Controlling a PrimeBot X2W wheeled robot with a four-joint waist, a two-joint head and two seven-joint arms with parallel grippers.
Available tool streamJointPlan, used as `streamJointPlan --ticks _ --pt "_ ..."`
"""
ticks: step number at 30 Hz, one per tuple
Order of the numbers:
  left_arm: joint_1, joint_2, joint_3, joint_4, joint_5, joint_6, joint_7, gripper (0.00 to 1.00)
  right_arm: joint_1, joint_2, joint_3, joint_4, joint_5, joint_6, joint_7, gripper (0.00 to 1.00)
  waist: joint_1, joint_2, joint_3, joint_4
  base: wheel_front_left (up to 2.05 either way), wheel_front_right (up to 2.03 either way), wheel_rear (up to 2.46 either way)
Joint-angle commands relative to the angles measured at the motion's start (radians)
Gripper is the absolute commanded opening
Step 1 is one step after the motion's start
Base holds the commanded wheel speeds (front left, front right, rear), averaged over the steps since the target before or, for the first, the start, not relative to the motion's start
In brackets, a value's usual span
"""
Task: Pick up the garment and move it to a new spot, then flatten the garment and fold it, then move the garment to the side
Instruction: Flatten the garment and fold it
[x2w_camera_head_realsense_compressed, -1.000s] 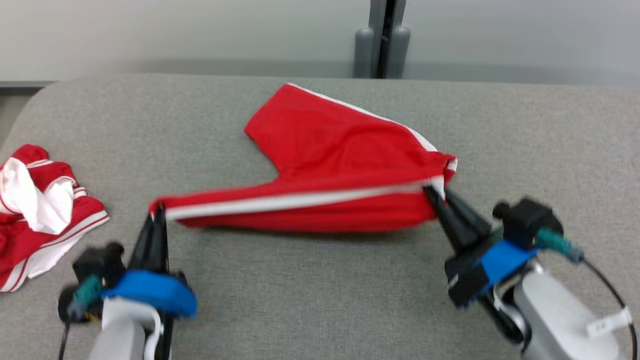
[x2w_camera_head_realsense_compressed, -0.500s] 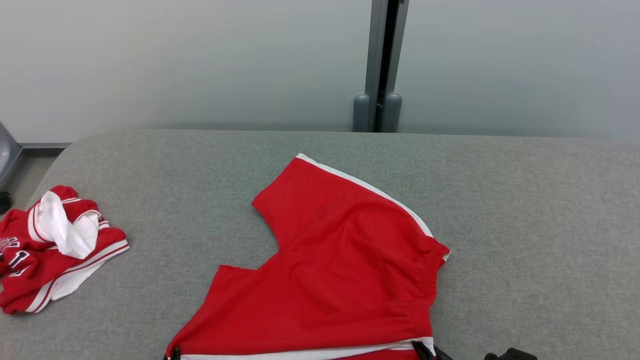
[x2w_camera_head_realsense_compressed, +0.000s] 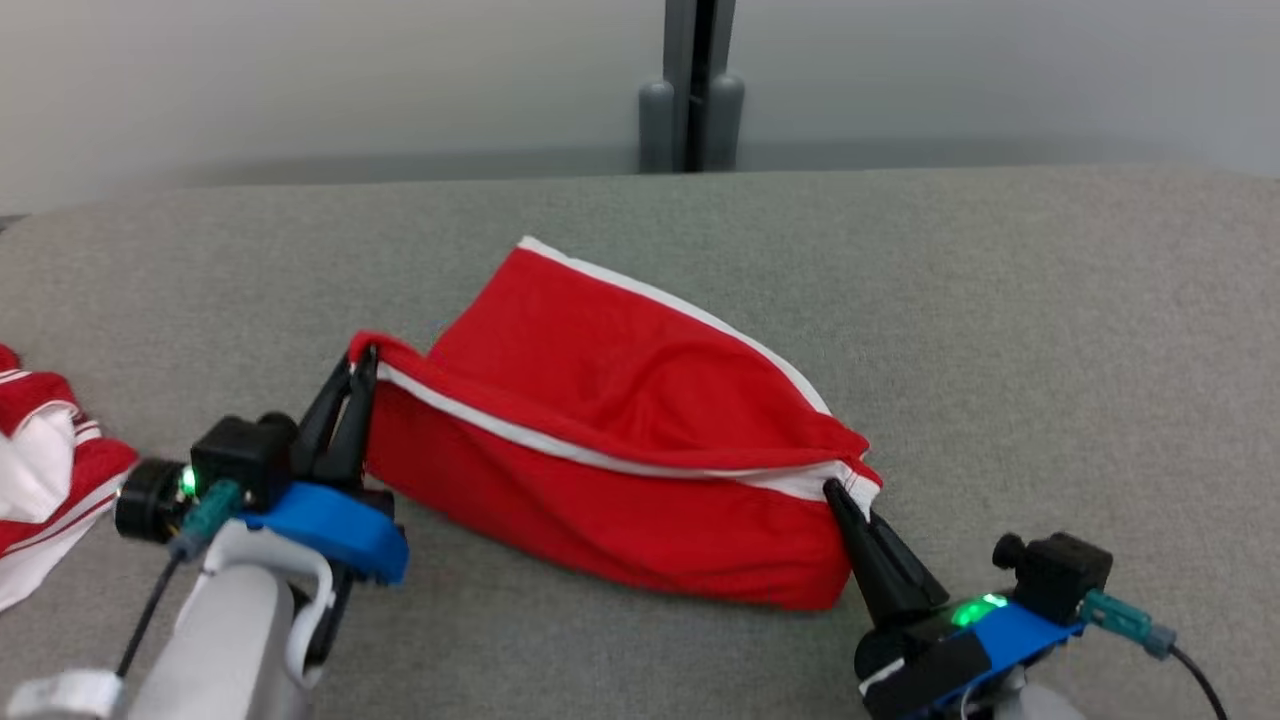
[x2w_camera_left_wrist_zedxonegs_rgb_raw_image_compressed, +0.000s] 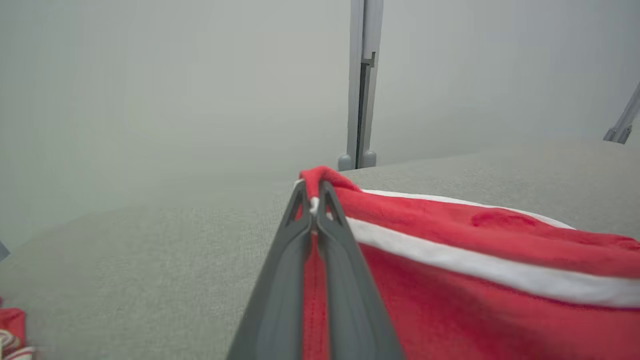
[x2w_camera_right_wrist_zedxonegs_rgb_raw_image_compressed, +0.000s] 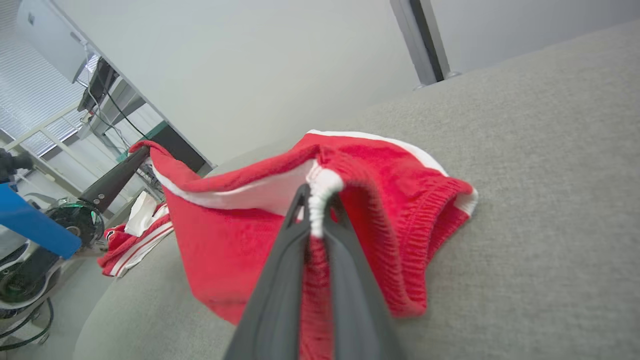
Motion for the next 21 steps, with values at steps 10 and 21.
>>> streamJointPlan --ticks 10,21 --pt "-0.482 0.207 -0.327 0.145 -0.181 -0.001 0.202 0.0 -0.253 0.084 0.009 0.097 0.185 0.0 -0.004 0.0 -0.0002 -0.0001 0.219 -0.092 0.0 0.0 0.0" --pt "-0.704 0.29 -0.542 0.284 -0.312 -0.001 0.232 0.0 -0.299 0.137 -0.045 0.118 0.188 0.0 -0.004 0.0 -0.0002 -0.0001 0.299 -0.175 0.0 0.0 0.0"
